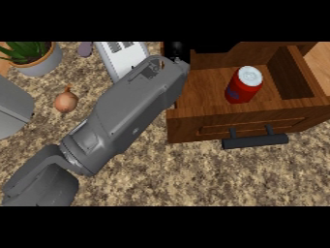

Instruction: Pick up the can, place it into the drawer and close the drawer

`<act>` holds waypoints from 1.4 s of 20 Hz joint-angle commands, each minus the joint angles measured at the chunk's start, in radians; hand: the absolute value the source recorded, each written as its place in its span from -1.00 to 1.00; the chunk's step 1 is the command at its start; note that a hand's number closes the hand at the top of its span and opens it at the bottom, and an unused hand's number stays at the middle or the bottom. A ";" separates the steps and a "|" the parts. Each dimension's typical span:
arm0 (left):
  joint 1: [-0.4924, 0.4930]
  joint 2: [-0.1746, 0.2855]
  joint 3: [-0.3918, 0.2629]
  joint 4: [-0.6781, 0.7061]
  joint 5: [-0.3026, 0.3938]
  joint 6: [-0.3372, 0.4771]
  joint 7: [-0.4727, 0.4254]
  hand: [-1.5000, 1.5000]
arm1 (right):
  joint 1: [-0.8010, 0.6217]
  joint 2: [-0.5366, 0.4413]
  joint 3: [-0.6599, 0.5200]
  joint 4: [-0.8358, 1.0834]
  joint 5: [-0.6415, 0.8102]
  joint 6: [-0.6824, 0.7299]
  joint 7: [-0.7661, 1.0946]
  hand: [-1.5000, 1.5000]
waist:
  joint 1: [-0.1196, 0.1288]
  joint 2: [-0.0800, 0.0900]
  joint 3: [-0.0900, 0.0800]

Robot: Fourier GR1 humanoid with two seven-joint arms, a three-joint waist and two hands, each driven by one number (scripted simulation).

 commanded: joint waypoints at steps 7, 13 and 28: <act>0.012 0.000 -0.032 -0.023 0.095 0.038 -0.069 -1.00 | -0.032 -0.041 -0.033 -0.025 0.034 0.034 -0.063 -1.00 | -0.013 0.000 0.000; 0.029 0.000 -0.037 -0.054 0.120 0.026 -0.145 -1.00 | -0.113 -0.096 -0.004 -0.052 0.241 0.096 -0.184 -1.00 | 0.012 0.002 0.000; -0.045 0.000 -0.014 -0.042 0.158 0.030 -0.127 -1.00 | -0.348 -0.082 0.355 -0.003 0.928 0.005 -0.275 -1.00 | 0.088 -0.007 -0.001</act>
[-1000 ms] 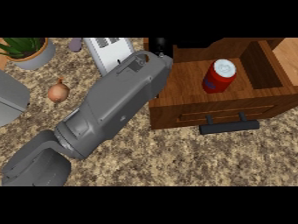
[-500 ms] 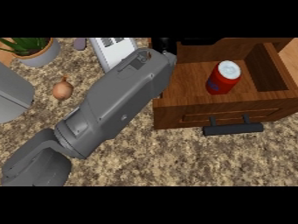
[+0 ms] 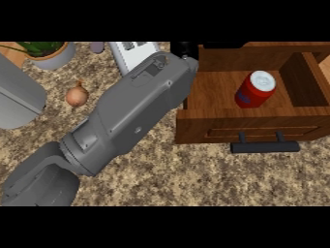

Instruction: Pick up the can, place it into the drawer and close the drawer

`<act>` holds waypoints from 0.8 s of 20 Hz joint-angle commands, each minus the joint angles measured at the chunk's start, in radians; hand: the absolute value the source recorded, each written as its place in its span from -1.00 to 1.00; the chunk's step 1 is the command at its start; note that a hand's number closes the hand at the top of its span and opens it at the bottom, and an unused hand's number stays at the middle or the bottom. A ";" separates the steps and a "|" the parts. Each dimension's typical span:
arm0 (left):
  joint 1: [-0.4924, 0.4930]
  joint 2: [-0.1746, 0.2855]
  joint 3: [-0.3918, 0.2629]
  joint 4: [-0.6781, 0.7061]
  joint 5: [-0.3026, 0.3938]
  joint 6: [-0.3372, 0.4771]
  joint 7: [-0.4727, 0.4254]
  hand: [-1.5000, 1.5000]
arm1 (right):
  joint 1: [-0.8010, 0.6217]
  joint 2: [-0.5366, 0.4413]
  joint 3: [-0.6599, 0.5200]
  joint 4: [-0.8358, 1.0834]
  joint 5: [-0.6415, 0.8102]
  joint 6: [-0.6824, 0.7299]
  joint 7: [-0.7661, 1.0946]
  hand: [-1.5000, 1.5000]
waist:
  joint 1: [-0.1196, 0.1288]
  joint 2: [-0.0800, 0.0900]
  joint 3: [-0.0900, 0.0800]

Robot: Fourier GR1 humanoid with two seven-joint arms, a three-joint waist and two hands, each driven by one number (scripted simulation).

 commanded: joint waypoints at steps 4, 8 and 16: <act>0.039 0.000 -0.015 -0.049 -0.013 0.006 0.021 -1.00 | -0.155 -0.017 0.191 0.143 0.347 -0.101 -0.034 -1.00 | 0.030 -0.011 -0.001; -0.007 0.011 0.045 0.035 -0.036 -0.035 0.041 -1.00 | -0.244 -0.005 0.290 0.268 0.487 -0.178 -0.053 -1.00 | 0.025 -0.007 0.000; 0.020 0.089 0.028 -0.054 -0.078 -0.008 0.123 -1.00 | -0.404 -0.065 0.376 0.647 0.716 -0.307 -0.158 -1.00 | 0.054 -0.012 0.000</act>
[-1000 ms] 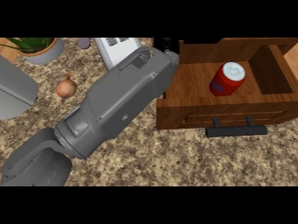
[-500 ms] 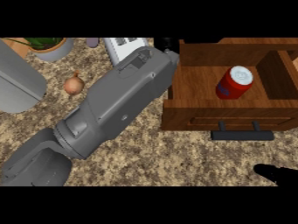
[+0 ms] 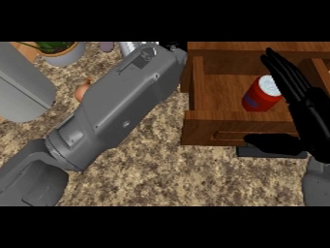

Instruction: Pick up the can, place it into the drawer and close the drawer

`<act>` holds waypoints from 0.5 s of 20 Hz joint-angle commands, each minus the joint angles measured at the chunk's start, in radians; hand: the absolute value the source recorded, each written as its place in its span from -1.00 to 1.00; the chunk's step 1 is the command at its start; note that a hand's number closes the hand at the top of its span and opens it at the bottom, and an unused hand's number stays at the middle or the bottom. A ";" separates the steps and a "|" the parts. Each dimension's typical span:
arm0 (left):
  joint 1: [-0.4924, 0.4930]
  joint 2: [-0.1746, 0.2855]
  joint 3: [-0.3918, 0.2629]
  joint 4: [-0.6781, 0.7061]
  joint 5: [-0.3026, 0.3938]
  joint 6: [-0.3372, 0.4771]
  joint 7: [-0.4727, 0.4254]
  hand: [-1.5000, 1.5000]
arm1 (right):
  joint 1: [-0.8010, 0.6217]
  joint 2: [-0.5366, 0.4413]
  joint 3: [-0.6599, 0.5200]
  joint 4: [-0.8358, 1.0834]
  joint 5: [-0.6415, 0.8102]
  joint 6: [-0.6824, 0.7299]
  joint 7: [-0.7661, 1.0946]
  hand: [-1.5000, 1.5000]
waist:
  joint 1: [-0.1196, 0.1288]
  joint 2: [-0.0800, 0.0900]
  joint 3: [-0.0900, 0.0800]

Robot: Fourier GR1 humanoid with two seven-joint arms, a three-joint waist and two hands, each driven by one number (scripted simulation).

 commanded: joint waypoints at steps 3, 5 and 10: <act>0.032 0.060 -0.008 -0.049 -0.038 0.006 0.051 -1.00 | -0.148 -0.040 0.054 0.297 0.141 -0.093 -0.077 -1.00 | 0.011 -0.002 0.000; 0.058 0.083 -0.010 -0.060 -0.052 -0.001 0.060 -1.00 | -0.143 -0.029 0.103 0.331 0.223 -0.140 -0.063 -1.00 | 0.004 -0.003 0.000; 0.080 0.151 -0.018 -0.169 -0.075 0.025 0.147 -1.00 | -0.256 0.021 0.097 0.568 0.319 -0.278 -0.023 -1.00 | 0.015 -0.006 0.000</act>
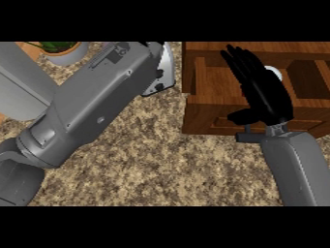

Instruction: Pick up the can, place it into the drawer and close the drawer

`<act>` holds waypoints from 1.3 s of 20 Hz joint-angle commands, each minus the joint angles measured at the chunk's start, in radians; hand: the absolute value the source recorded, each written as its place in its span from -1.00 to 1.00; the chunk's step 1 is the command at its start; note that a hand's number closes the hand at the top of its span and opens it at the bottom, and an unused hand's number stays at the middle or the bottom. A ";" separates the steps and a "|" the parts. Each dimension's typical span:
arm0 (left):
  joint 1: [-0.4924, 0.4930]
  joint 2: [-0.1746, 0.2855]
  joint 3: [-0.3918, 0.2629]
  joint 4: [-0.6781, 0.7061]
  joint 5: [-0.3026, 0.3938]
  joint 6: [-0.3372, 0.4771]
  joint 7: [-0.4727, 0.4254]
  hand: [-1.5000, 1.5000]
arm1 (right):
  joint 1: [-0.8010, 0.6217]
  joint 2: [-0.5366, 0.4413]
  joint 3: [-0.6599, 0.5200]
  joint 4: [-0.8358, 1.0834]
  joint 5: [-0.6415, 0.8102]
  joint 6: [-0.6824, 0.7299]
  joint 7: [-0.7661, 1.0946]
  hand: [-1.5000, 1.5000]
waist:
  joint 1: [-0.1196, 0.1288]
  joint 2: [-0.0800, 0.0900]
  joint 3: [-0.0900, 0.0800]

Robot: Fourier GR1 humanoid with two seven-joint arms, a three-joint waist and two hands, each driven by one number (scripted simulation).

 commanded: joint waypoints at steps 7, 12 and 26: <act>0.110 0.109 -0.005 -0.188 -0.050 0.025 0.077 -1.00 | -0.189 0.029 -0.063 0.543 0.121 -0.314 -0.046 -1.00 | 0.018 0.004 0.001; 0.139 0.157 -0.006 -0.269 -0.078 0.037 0.111 -1.00 | -0.314 -0.002 -0.103 0.725 0.166 -0.397 -0.039 -1.00 | 0.022 0.009 0.001; 0.221 0.242 0.009 -0.427 -0.124 0.048 0.176 -1.00 | -0.494 -0.020 -0.201 1.047 0.195 -0.683 -0.043 -1.00 | 0.045 0.020 0.002</act>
